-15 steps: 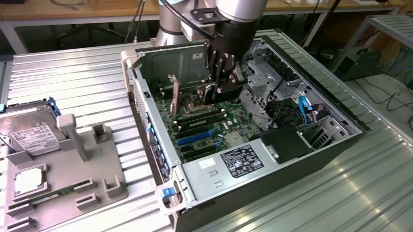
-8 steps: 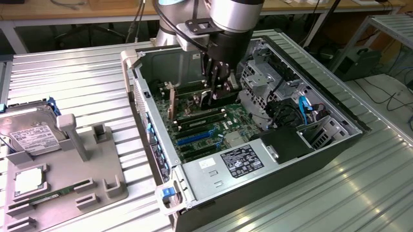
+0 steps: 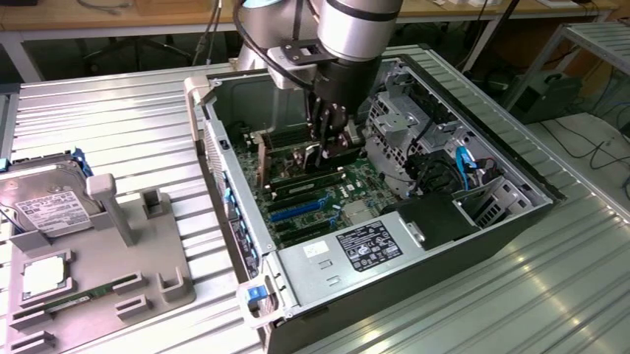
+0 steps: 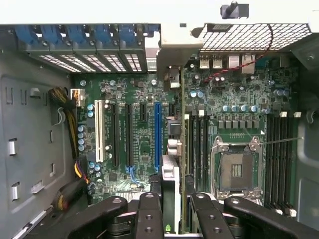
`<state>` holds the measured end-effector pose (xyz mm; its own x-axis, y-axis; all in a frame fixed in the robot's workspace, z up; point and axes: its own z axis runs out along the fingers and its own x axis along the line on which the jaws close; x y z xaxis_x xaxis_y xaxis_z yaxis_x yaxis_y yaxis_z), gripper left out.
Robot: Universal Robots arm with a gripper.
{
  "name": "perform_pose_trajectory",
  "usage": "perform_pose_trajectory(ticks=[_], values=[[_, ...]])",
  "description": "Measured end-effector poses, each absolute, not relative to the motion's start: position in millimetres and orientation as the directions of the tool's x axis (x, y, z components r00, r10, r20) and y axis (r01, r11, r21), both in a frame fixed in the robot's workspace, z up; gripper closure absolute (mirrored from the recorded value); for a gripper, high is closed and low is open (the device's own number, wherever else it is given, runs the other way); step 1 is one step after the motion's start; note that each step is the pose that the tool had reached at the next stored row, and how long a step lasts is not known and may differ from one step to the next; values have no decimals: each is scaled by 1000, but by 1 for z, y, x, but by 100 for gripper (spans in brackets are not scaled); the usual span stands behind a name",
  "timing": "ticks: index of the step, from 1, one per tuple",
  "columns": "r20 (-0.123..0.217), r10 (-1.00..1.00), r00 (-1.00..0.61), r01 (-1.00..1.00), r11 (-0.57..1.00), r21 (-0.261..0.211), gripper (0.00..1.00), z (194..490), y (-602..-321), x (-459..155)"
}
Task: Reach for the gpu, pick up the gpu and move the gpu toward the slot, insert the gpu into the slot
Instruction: 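Insert the gpu into the slot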
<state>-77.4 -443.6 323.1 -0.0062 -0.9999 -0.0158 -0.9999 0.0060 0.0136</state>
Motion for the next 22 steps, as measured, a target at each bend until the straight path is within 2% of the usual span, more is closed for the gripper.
perform_pose_trajectory(ticks=[10,14,22], values=[[-17,-1000,-7,-1000,6,13,73,305,-450,-81],[-43,-999,-6,-1000,6,14,73,303,-450,-82],[-43,-999,-6,-1000,6,14,73,300,-461,-82]])
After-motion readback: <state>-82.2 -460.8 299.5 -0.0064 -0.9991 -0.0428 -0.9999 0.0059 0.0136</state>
